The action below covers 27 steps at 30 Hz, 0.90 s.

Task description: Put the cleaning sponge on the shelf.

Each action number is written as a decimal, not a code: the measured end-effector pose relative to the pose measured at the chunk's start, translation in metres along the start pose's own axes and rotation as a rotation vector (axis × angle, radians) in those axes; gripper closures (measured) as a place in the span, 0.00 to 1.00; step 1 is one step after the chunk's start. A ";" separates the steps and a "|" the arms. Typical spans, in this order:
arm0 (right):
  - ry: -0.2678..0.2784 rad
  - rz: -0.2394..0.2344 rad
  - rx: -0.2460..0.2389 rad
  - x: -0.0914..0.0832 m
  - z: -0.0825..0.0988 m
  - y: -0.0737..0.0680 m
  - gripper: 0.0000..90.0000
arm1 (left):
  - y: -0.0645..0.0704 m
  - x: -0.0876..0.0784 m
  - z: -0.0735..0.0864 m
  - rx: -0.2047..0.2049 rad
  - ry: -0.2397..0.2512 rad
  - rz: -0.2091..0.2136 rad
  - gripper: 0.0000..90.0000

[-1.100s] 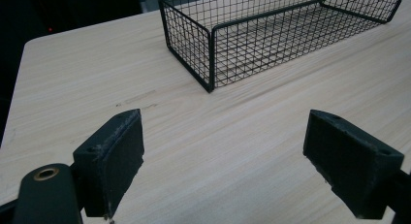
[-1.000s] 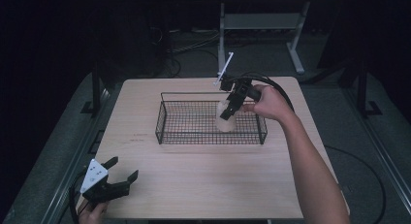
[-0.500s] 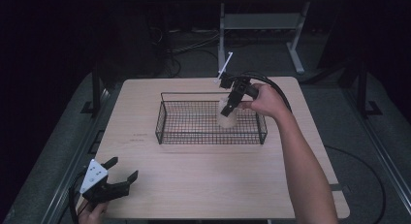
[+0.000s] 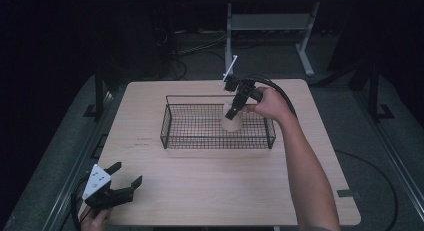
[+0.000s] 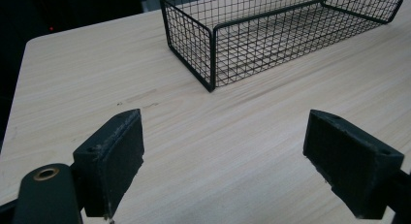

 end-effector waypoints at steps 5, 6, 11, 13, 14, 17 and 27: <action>-0.006 -0.007 0.002 0.008 -0.003 0.001 0.31 | 0.000 0.000 0.000 0.002 -0.003 0.000 0.15; -0.010 -0.010 -0.001 0.010 -0.003 0.001 0.31 | -0.001 0.000 0.001 0.003 -0.005 0.000 0.15; -0.005 -0.010 0.002 0.016 -0.004 0.002 0.31 | -0.001 -0.002 0.001 0.001 -0.005 -0.005 0.15; 0.006 -0.024 0.007 0.019 -0.004 0.002 0.31 | -0.001 -0.002 0.001 -0.005 -0.003 -0.007 0.15; -0.003 -0.023 0.011 0.021 -0.002 0.003 0.31 | -0.001 -0.002 0.001 -0.005 -0.002 -0.005 0.15; -0.015 -0.027 0.018 0.027 0.001 0.005 0.31 | -0.001 -0.002 0.001 -0.001 0.000 -0.006 0.15; -0.047 -0.032 0.027 0.040 0.002 0.009 0.31 | -0.001 -0.003 0.001 0.000 -0.001 -0.004 0.15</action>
Point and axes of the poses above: each handheld gripper's, and its own axes: x roughly forward along the jaws, z roughly out of its underside, y roughly to its right, the point moved 7 cm from there along x, roughly forward along the jaws, and after that the axes turned 4 degrees about -y, right-handed, at the moved point
